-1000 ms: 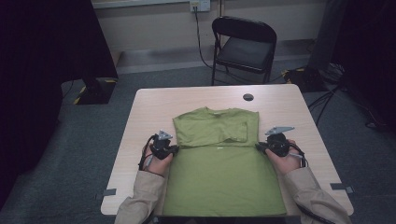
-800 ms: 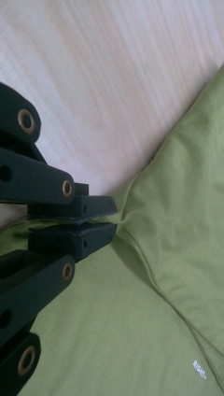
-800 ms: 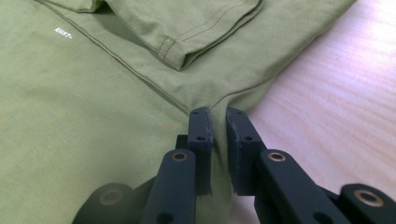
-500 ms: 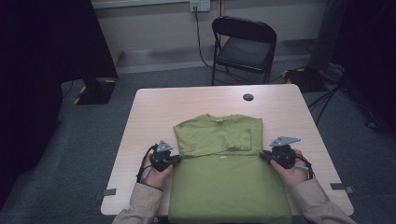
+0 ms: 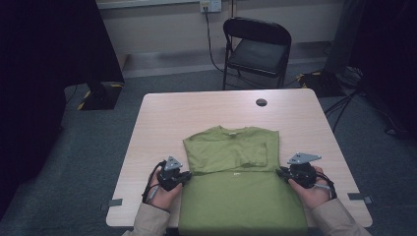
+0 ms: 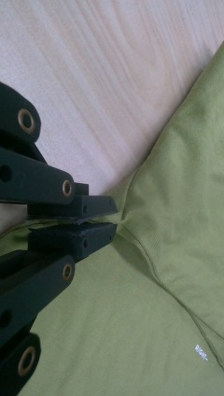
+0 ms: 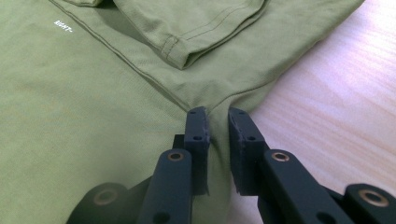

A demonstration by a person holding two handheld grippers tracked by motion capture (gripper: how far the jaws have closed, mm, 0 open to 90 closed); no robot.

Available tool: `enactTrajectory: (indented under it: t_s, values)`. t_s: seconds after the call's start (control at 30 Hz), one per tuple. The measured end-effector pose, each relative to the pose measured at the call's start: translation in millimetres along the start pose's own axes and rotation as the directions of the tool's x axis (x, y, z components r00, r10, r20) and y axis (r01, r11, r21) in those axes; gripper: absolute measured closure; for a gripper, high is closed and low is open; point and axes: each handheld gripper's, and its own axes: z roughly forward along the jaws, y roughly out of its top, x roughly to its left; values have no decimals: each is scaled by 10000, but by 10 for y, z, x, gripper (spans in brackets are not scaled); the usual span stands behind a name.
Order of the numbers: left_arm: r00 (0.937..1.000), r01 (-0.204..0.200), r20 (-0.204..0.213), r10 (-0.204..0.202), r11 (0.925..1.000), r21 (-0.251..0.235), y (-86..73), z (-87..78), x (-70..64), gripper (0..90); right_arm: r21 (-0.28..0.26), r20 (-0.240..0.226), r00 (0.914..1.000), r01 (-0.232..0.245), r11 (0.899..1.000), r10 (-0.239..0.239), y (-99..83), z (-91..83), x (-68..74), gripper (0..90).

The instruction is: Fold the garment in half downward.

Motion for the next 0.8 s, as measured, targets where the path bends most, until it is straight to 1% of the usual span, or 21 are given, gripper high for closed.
enactTrajectory:
  t_s: [0.23,0.4,0.63,0.8]
  values:
    - [10000,-16,63,16,10000,41,-52,-50,-67,863,-17,-27,10000,35,10000,-35,-67,-68,63,794]
    - [9999,6,169,-6,10000,38,-95,-86,-114,863,-77,-80,9999,-105,9999,104,-106,-98,76,790]
    - [9998,-19,181,19,10000,-6,-115,-98,-125,863,-148,-57,10000,-68,9999,67,-138,-122,99,790]
    - [9998,-70,165,70,10000,4,-113,-98,-130,862,-147,-112,9998,-174,9997,172,-146,-128,95,785]
